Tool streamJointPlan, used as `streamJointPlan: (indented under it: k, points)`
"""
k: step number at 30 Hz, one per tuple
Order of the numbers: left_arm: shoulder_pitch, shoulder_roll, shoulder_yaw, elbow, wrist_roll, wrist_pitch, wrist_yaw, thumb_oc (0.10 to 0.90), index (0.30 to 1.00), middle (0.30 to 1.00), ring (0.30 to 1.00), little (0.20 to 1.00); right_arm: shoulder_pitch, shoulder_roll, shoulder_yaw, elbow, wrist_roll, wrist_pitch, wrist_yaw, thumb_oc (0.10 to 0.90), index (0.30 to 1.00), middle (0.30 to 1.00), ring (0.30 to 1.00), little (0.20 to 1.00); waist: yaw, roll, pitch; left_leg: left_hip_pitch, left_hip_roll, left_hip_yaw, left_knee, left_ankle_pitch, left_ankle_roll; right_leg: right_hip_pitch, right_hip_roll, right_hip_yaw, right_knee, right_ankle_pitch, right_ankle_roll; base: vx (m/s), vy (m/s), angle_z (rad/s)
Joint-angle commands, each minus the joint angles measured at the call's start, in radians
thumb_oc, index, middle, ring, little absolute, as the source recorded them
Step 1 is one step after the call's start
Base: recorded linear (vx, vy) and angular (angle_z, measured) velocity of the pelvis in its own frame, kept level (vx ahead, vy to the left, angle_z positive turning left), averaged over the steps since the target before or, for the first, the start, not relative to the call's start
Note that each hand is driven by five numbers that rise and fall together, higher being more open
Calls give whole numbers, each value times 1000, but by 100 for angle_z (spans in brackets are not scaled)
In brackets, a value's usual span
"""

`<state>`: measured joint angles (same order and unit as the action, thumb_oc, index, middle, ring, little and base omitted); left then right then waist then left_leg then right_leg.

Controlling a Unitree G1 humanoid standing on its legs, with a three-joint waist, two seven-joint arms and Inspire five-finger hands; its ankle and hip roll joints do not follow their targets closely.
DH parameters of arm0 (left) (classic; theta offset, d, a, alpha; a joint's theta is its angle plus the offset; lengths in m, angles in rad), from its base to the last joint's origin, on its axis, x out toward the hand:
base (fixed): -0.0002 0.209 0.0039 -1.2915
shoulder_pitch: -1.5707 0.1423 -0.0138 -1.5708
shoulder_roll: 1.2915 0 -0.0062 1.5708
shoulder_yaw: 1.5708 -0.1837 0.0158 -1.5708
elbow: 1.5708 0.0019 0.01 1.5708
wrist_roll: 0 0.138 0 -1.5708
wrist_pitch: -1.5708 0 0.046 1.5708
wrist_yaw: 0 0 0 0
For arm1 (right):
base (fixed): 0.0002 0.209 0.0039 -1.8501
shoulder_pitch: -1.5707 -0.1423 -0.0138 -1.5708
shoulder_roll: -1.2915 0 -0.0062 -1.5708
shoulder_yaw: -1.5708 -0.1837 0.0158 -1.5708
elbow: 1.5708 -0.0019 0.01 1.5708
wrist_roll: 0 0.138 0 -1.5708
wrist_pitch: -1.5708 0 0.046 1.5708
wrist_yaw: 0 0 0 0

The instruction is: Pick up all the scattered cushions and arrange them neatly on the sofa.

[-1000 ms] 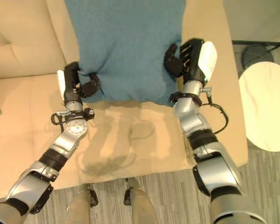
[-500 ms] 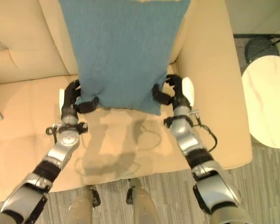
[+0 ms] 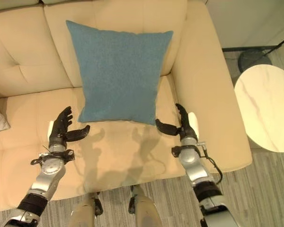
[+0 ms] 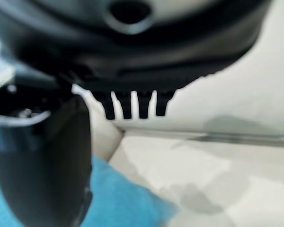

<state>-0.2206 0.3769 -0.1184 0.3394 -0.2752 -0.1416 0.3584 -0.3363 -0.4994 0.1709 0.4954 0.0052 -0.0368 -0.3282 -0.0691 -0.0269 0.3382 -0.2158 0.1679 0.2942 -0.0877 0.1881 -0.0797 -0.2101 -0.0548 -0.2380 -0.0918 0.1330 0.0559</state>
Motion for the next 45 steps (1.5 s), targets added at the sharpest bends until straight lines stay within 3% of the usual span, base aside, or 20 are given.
streamJointPlan:
  k: [1,5,7,23,28,29,32,33,34,35,36,37,45]
  points:
    - [-13,29,31,-43,-1,-95,-11,800,900,900,900,900,12,-36,-32,-60,-2,-76,1,800,900,900,900,900,-3,-2,-116,-8,37,14,0,-26,-68,-26,-3,9,5,-102,70,0,0,0]
    - [-13,29,31,-43,-1,-95,-11,800,900,900,900,900,12,-36,-32,-60,-2,-76,1,800,900,900,900,900,-3,-2,-116,-8,37,14,0,-26,-68,-26,-3,9,5,-102,70,5,0,-3]
    - [33,41,58,-47,4,-89,-32,800,900,900,900,900,87,-33,-66,-89,20,-84,33,800,900,900,900,900,-11,-2,-124,14,35,15,0,-31,-65,-4,-2,10,5,-106,71,10,0,-3]
    - [33,41,58,-47,4,-89,-32,800,900,900,900,900,87,-33,-66,-89,20,-84,33,800,900,900,900,900,-11,-2,-124,14,35,15,0,-31,-65,-4,-2,10,5,-106,71,0,0,0]
    - [269,33,124,-49,59,-52,-130,800,900,900,900,900,350,24,-187,-108,46,-98,129,800,900,900,900,900,-45,2,-181,85,28,30,0,-50,-55,69,-3,13,5,-125,79,33,12,1]
    - [391,-11,142,6,99,-17,-159,800,900,900,900,900,463,84,-228,-67,32,-91,151,800,900,900,900,900,-60,7,-220,128,23,43,0,-61,-49,112,2,18,5,-134,78,56,20,-1]
    - [466,-66,117,181,145,26,-186,800,900,900,900,900,526,125,-193,50,-21,-83,166,800,900,900,900,900,-70,7,-249,191,23,55,0,-64,-42,174,17,48,5,-158,67,-102,-71,-22]
    - [447,-57,63,283,204,27,-175,800,900,900,900,900,510,98,-134,166,-67,-82,149,800,900,900,900,900,-60,-29,-201,122,-2,-22,258,-166,-33,215,-3,68,5,-164,33,-544,28,-19]
    - [402,-57,50,257,195,19,-165,800,900,900,900,900,479,97,-160,162,-43,-79,138,800,900,900,900,900,-89,-37,-216,203,-68,-24,335,-299,0,194,-24,37,5,-129,40,-539,45,-4]
    - [401,-57,50,257,195,19,-165,800,900,900,900,900,478,98,-160,161,-43,-79,138,800,900,900,900,900,-89,-39,-216,204,-71,-23,329,-294,1,193,-27,38,5,-127,41,-182,246,53]
    - [390,-56,47,222,195,17,-155,800,900,900,900,900,475,101,-175,145,-43,-78,127,800,900,900,900,900,-106,-21,-224,281,-90,13,221,-324,10,182,-23,25,5,-108,59,-21,213,57]
    - [364,-51,48,205,187,8,-140,800,900,900,900,900,455,104,-175,147,-41,-79,113,800,900,900,900,900,-111,-17,-234,299,-110,7,157,-320,19,162,-30,25,5,-79,76,-24,211,47]
    - [362,-29,67,197,196,12,-132,800,900,900,900,900,429,128,-148,205,-54,-52,106,800,900,900,900,900,-89,-41,-226,324,-148,27,62,-296,55,115,-63,47,22,-28,120,-84,124,-15]
